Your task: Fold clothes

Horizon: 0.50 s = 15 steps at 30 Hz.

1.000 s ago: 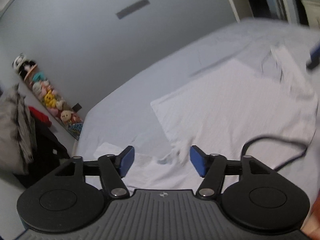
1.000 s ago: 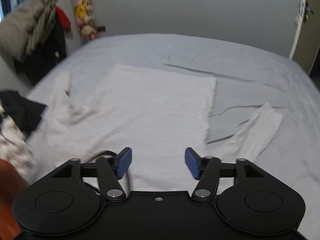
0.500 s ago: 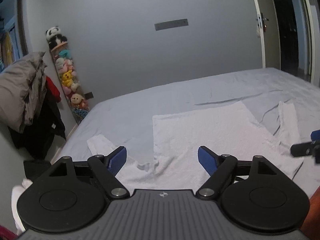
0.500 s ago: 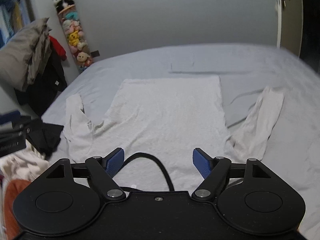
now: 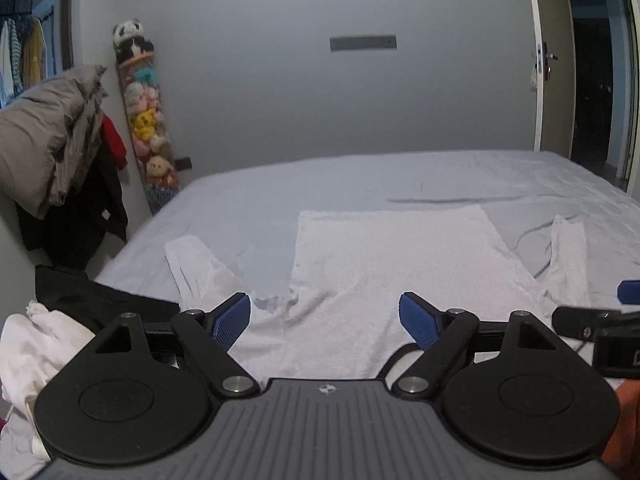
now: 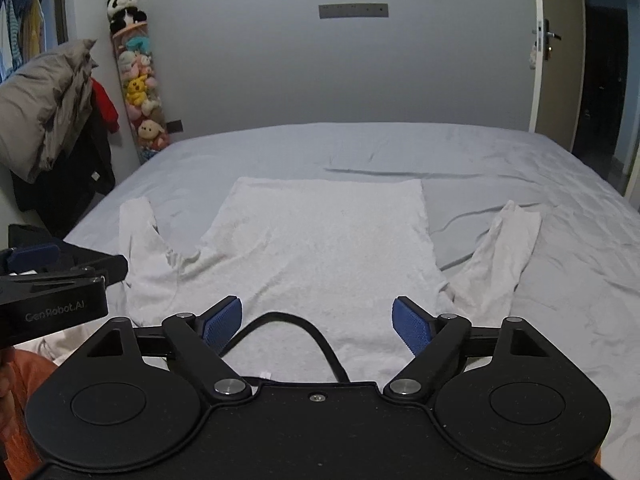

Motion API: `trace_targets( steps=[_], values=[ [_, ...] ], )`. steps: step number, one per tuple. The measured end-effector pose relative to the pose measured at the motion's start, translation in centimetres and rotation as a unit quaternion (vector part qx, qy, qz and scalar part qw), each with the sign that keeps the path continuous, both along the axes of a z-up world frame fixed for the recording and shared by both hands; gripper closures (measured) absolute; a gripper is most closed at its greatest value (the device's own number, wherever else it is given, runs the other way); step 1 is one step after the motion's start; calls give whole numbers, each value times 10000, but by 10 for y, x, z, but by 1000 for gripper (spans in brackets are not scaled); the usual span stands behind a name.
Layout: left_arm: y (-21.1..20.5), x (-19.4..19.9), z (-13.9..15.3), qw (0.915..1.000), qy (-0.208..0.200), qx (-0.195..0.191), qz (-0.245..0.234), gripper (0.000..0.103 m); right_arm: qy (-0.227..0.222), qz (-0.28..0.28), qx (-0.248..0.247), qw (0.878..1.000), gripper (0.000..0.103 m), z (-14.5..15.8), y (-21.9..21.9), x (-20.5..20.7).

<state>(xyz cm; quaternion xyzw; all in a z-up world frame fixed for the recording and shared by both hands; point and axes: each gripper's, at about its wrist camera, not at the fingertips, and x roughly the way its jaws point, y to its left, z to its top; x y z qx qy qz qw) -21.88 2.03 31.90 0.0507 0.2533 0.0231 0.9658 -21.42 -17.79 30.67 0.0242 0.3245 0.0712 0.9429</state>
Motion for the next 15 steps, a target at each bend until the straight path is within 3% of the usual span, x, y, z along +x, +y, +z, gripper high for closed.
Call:
trace_targets(
  steps=[8,15],
  values=[
    [-1,-7,-2,9998,33,176,-125,22,84,30,-23,10000,22,-12,5,3],
    [-3,-4,-9,9996,234,45,-124,22,89,19,55,9999,22,-16,2,2]
  ],
)
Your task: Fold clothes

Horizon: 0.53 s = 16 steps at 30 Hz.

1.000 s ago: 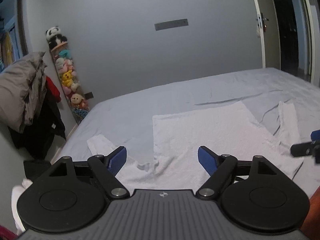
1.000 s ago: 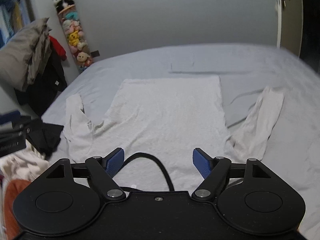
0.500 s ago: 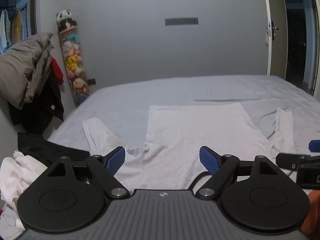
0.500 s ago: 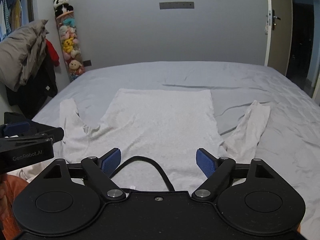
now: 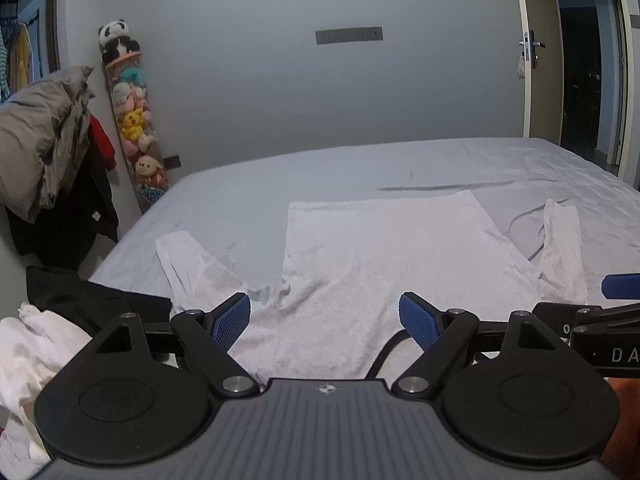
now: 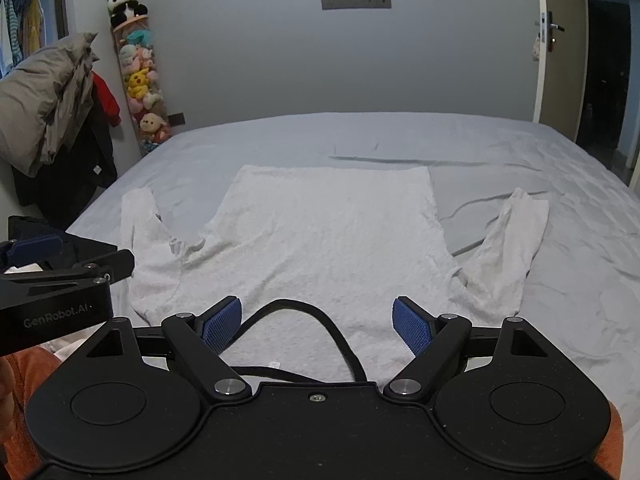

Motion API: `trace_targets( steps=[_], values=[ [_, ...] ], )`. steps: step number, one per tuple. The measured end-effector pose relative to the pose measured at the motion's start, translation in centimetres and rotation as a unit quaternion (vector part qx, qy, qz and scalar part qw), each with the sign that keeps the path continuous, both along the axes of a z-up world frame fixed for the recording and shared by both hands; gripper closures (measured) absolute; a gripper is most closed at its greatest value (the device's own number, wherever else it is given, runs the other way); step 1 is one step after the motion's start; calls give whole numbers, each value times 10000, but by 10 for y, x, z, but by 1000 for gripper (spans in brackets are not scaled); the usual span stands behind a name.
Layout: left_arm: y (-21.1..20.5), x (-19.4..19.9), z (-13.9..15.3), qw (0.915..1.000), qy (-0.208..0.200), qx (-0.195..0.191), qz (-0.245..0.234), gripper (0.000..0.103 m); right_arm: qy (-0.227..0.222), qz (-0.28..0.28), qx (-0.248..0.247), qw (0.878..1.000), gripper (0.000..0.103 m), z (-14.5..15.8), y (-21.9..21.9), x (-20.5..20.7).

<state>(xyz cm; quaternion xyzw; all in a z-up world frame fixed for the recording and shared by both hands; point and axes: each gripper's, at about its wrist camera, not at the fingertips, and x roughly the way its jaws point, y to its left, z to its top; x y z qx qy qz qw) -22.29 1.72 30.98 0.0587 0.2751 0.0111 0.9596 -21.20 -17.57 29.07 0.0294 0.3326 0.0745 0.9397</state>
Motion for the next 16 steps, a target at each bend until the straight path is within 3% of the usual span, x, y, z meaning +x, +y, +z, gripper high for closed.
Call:
trace_targets(
  steps=[16],
  values=[
    [-5,3,-6,9999,103,54,84,22,44,96,28,9999,22,-5,2,-4]
  ],
)
